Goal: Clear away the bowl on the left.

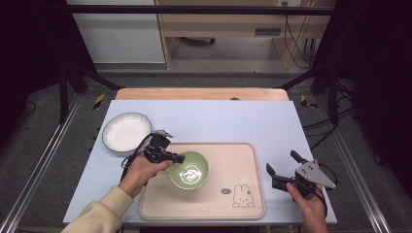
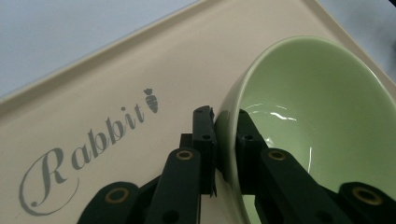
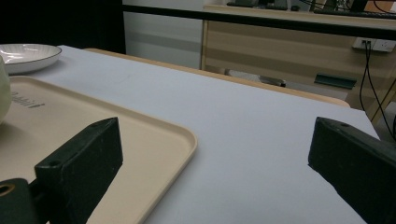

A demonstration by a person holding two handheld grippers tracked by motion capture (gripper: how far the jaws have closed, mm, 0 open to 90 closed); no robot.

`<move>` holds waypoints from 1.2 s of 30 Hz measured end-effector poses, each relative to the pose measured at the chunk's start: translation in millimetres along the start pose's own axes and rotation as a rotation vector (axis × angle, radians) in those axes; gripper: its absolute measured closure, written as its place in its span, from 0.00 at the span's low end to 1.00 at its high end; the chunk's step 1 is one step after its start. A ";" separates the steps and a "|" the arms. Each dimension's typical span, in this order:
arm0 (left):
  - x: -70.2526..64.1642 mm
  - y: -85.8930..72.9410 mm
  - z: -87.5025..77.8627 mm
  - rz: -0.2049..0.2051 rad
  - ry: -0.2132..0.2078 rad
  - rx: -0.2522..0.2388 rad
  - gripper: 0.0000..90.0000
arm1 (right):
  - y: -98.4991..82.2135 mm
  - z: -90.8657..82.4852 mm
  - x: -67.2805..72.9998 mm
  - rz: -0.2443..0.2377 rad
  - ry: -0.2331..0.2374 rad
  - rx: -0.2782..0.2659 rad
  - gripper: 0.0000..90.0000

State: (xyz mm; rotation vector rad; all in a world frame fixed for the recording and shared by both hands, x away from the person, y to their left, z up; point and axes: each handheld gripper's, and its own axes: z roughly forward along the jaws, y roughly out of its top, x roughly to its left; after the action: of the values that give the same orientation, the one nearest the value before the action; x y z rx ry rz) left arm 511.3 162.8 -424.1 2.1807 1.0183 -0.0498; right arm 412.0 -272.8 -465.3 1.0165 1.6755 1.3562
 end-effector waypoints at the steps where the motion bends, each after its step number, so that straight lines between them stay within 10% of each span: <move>1: -0.6 -0.1 1.0 0.001 0.001 0.001 0.91 | 0.0 -0.2 -0.2 0.000 0.000 0.002 0.04; 36: 1.8 -5.0 13.4 -0.041 -0.013 0.033 0.91 | 0.1 0.0 0.7 0.001 0.003 0.010 0.04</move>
State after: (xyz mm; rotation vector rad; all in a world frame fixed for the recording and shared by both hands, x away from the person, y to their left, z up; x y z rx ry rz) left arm 512.5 157.9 -437.6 2.1865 1.0618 -0.1007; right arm 411.7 -272.1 -465.2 1.0215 1.6854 1.3515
